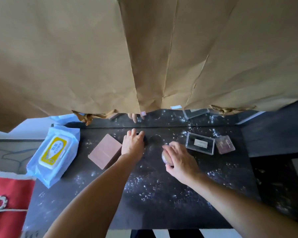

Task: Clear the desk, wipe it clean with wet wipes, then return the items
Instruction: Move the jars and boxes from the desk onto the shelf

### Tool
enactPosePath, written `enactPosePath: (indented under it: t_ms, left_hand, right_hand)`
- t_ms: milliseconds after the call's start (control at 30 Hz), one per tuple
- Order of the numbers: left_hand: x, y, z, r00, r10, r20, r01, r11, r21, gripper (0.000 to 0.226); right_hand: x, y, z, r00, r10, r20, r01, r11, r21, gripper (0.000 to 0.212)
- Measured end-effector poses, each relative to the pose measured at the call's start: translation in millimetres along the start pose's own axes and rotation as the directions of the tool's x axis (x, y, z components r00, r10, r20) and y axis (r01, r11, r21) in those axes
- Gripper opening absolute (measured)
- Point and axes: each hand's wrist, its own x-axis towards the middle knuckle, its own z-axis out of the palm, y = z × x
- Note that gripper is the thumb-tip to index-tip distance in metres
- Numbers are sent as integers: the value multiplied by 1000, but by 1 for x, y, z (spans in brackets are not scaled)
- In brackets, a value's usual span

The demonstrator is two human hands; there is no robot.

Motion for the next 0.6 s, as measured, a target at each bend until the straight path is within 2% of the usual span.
enactPosePath:
  t_ms: [200, 433, 600]
  left_hand:
    - [-16, -5, -10, 990, 139, -12, -139, 988, -63, 35]
    - [-55, 3, -40, 952, 305, -36, -307, 948, -80, 34]
    - [-83, 37, -55, 906, 421, -41, -423, 905, -41, 29]
  right_hand:
    - [-19, -11, -1, 992, 114, -49, -110, 991, 78, 65]
    - [-70, -25, -35, 945, 266, -192, -258, 964, 67, 67]
    - [-120, -14, -54, 891, 362, -274, -353, 932, 85, 69]
